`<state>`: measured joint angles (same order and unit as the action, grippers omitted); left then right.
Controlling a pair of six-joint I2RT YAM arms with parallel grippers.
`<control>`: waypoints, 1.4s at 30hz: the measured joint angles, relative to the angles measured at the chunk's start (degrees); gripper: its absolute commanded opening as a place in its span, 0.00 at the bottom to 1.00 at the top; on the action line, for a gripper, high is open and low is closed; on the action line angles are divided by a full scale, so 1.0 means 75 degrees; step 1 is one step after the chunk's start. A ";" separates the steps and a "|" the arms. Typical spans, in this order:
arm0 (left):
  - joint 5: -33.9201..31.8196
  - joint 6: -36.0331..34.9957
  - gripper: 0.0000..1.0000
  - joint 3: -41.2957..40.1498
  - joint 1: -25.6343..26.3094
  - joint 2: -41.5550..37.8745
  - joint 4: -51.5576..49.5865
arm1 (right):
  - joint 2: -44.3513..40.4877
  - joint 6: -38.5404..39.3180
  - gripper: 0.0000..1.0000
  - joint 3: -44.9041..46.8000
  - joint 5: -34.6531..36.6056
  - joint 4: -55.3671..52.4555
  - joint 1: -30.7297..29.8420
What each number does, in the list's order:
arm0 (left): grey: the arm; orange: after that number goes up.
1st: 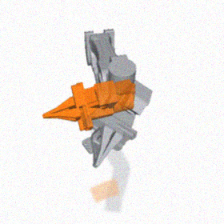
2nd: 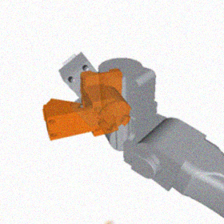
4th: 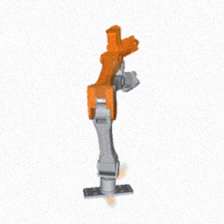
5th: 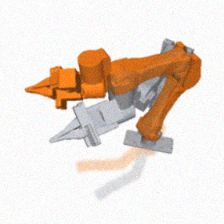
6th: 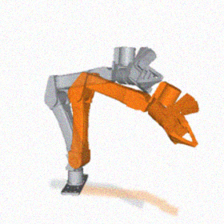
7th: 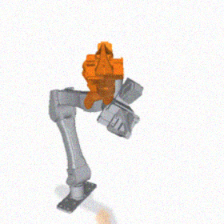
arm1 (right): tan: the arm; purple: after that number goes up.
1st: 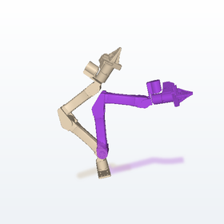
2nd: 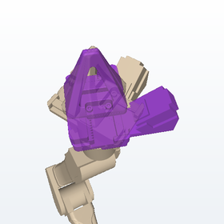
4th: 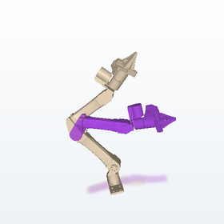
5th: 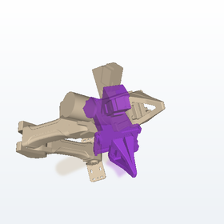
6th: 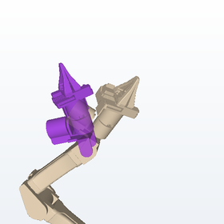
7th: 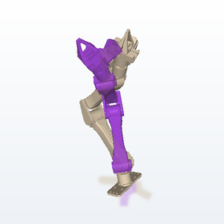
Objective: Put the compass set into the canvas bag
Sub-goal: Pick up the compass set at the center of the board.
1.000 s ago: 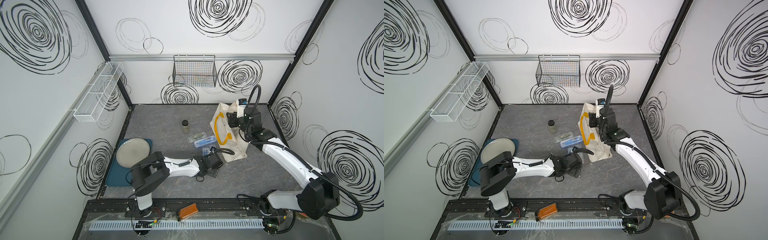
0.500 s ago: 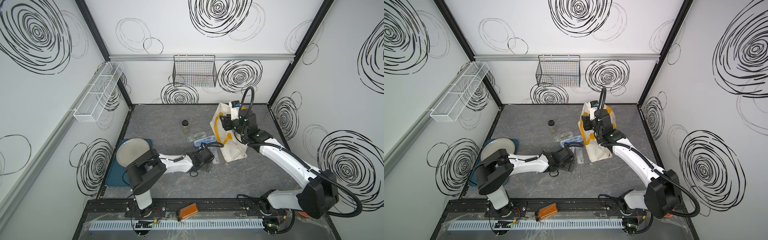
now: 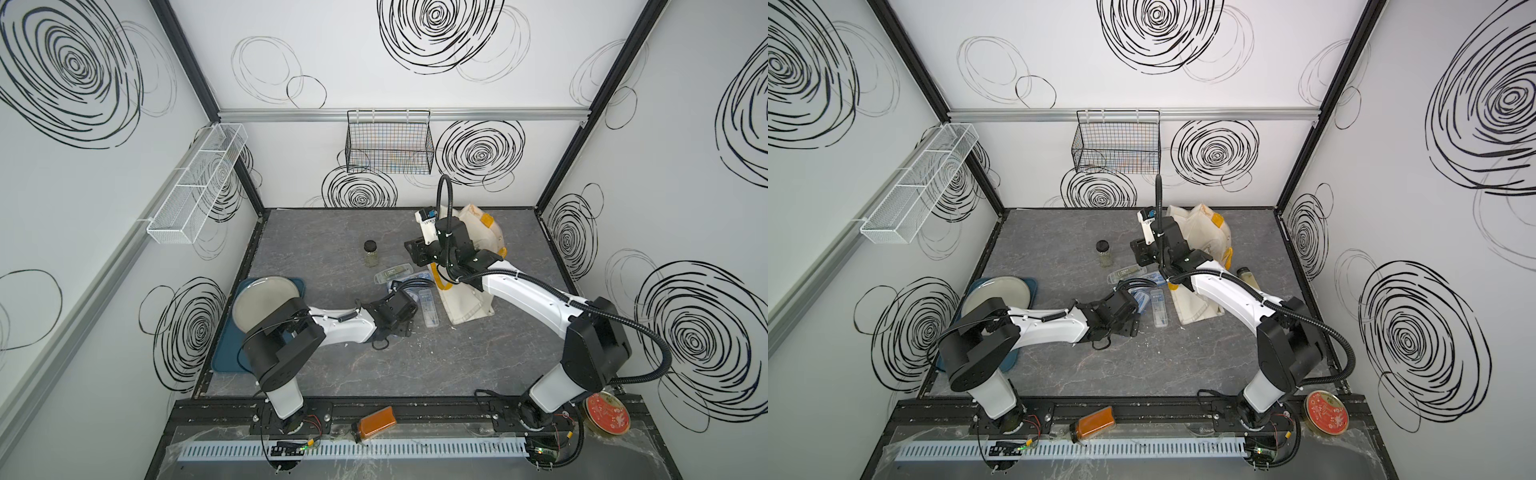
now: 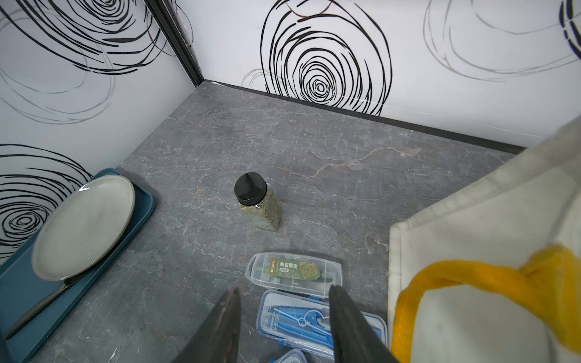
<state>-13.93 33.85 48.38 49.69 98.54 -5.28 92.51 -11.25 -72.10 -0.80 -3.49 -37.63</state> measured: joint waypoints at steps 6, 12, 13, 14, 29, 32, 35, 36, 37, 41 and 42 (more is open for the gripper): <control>-0.0003 -0.0224 0.81 0.0152 0.0003 0.0099 -0.0210 | 0.0058 -0.0122 0.49 -0.0207 0.0050 -0.0047 0.0090; -0.0026 -0.0391 0.72 0.0268 0.0023 0.0181 -0.0347 | 0.0067 -0.0184 0.49 -0.0321 0.0041 -0.0047 0.0189; -0.0032 -0.0402 0.71 0.0268 0.0023 0.0184 -0.0356 | 0.0073 -0.0187 0.49 -0.0323 0.0032 -0.0052 0.0198; -0.0032 -0.0425 0.69 0.0274 0.0023 0.0184 -0.0370 | 0.0085 -0.0187 0.49 -0.0335 0.0023 -0.0052 0.0210; -0.0187 -0.0370 0.58 -0.0009 0.0023 -0.0017 -0.0178 | 0.0507 -0.0181 0.49 -0.0790 -0.0210 -0.0192 0.0242; -0.0251 -0.0341 0.57 -0.0423 0.0020 -0.0347 -0.0023 | 0.0595 -0.0181 0.49 -0.0804 -0.0300 -0.0251 0.0242; -0.0335 -0.0332 0.56 -0.0938 0.0017 -0.0769 0.0166 | 0.0740 -0.0184 0.50 -0.0898 -0.0434 -0.0309 0.0242; -0.0373 -0.0326 0.56 -0.1137 0.0017 -0.0938 0.0245 | 0.0810 -0.0195 0.49 -0.0944 -0.0498 -0.0309 0.0242; -0.0408 -0.0315 0.56 -0.1311 0.0017 -0.1096 0.0326 | 0.0871 -0.0213 0.50 -0.0982 -0.0557 -0.0309 0.0242; -0.0595 -0.0242 0.56 -0.2256 0.0017 -0.2025 0.0909 | 0.1139 -0.0379 0.51 -0.1090 -0.1008 -0.0280 0.0239; -0.0662 -0.0221 0.56 -0.2489 0.0015 -0.2308 0.1087 | 0.1201 -0.0437 0.52 -0.1102 -0.1148 -0.0265 0.0239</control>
<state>-18.90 32.18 29.71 49.80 81.23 2.87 101.51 -14.52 -80.36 -9.41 -5.48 -35.83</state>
